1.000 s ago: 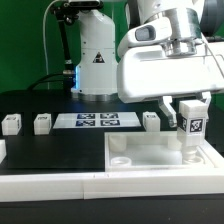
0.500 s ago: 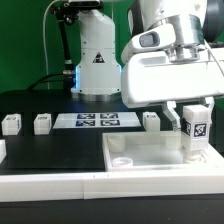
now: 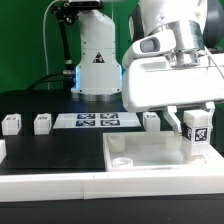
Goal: Assemble square table
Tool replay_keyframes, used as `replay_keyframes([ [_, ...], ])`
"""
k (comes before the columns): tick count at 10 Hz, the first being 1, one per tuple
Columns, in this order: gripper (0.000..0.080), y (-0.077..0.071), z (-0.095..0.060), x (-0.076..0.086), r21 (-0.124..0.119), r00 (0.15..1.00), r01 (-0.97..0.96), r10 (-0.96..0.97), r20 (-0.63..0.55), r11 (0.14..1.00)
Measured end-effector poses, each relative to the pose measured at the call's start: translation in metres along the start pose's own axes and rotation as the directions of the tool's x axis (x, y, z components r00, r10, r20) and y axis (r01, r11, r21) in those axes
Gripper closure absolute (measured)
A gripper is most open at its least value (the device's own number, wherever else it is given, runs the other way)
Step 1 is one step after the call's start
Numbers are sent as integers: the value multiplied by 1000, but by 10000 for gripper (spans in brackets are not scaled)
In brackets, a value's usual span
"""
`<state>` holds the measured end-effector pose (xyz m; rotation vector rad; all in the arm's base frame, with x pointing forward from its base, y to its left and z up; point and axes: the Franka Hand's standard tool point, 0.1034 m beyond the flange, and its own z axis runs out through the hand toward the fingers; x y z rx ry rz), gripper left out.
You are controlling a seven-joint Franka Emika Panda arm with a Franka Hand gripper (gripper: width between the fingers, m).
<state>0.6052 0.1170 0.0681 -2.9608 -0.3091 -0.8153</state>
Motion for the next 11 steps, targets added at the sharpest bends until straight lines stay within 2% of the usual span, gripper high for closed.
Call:
replay_keyframes([
  [5,509,0,0,0,-2,1000,1,-1,-6,1000],
  [6,328,0,0,0,-2,1000,1,-1,-6,1000],
  [7,212,0,0,0,-2,1000,0,-1,-6,1000],
  [8,212,0,0,0,-2,1000,0,0,-6,1000],
  [9,163,0,0,0,-2,1000,0,0,-6,1000],
  [11,153,0,0,0,-2,1000,0,0,-6,1000],
])
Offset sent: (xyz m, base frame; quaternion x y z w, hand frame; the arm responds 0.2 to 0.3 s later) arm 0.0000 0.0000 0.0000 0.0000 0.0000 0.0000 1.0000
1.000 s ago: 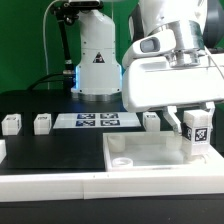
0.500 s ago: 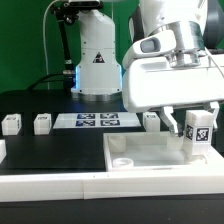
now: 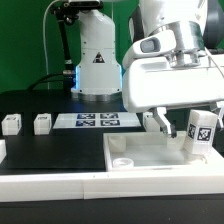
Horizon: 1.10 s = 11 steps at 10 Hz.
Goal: Assemble square table
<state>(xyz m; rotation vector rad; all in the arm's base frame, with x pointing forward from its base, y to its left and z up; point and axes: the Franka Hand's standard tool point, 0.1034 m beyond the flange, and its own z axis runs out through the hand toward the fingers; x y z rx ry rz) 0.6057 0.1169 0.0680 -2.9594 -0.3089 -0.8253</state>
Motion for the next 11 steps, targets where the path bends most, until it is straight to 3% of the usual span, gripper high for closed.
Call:
replay_keyframes([
  [2,151,1,-2,1,0,1000,0,0,1,1000],
  [7,151,6,-32,21,3,1000,-3,3,4,1000],
  [10,151,4,-30,18,13,999,-3,3,39,1000],
  [11,151,6,-25,10,32,990,-10,6,140,999],
])
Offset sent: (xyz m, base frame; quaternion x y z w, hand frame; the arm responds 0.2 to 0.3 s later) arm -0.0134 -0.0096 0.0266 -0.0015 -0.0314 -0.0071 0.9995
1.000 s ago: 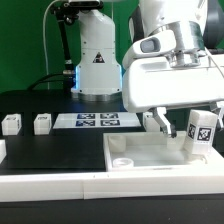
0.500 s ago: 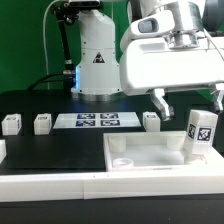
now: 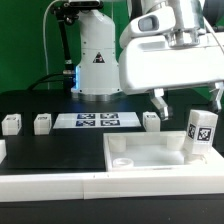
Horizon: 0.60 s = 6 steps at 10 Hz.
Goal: Assemble square table
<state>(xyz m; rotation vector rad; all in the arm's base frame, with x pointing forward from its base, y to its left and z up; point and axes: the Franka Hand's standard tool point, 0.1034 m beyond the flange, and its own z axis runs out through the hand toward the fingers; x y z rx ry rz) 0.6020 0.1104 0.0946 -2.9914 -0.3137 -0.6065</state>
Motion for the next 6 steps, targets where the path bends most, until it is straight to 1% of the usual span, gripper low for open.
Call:
replay_keyframes([
  [1,151,2,1,1,22,996,-8,6,95,1000],
  [2,151,-3,0,2,40,987,-25,18,162,999],
  [3,151,-5,0,0,53,976,-29,17,215,998],
  [4,151,-7,-2,-4,74,948,-50,24,318,996],
  [5,151,-12,-4,-3,90,910,-77,33,414,993],
  [6,151,-12,-3,3,96,902,-78,30,430,992],
])
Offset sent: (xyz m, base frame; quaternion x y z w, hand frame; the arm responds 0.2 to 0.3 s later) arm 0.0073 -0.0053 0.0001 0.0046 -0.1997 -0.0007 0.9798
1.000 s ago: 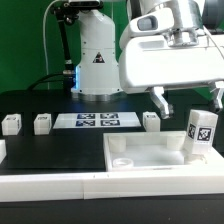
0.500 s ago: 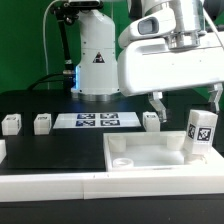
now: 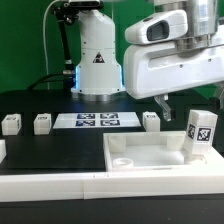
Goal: Assemble square table
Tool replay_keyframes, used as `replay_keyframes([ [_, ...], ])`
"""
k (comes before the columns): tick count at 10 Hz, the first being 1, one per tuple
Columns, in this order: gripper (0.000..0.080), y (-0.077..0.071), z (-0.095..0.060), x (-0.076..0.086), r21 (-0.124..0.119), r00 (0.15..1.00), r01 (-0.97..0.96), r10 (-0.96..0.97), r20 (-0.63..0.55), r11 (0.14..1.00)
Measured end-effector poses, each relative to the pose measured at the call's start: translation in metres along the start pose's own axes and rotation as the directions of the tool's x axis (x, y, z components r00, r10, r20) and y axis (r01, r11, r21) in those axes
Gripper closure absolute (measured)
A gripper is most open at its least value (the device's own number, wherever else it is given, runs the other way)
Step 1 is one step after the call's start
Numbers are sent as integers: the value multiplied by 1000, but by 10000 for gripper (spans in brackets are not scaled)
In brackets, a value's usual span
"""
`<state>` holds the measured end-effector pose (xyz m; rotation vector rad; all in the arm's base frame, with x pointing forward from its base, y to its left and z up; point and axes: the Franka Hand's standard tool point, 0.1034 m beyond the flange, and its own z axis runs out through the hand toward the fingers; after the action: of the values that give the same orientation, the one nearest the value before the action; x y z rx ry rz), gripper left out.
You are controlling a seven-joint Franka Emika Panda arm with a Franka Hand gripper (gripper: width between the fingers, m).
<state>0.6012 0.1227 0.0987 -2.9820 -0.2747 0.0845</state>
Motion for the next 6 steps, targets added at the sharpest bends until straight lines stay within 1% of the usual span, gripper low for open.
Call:
replay_keyframes([
  [2,151,0,1,0,0,1000,-1,1,3,1000],
  [3,151,1,2,1,-6,1000,0,0,-3,1000],
  [4,151,3,2,6,-34,999,6,-7,-31,999],
  [5,151,3,3,11,-55,998,13,-16,-58,998],
  [6,151,1,2,11,-58,998,12,-16,-60,998],
])
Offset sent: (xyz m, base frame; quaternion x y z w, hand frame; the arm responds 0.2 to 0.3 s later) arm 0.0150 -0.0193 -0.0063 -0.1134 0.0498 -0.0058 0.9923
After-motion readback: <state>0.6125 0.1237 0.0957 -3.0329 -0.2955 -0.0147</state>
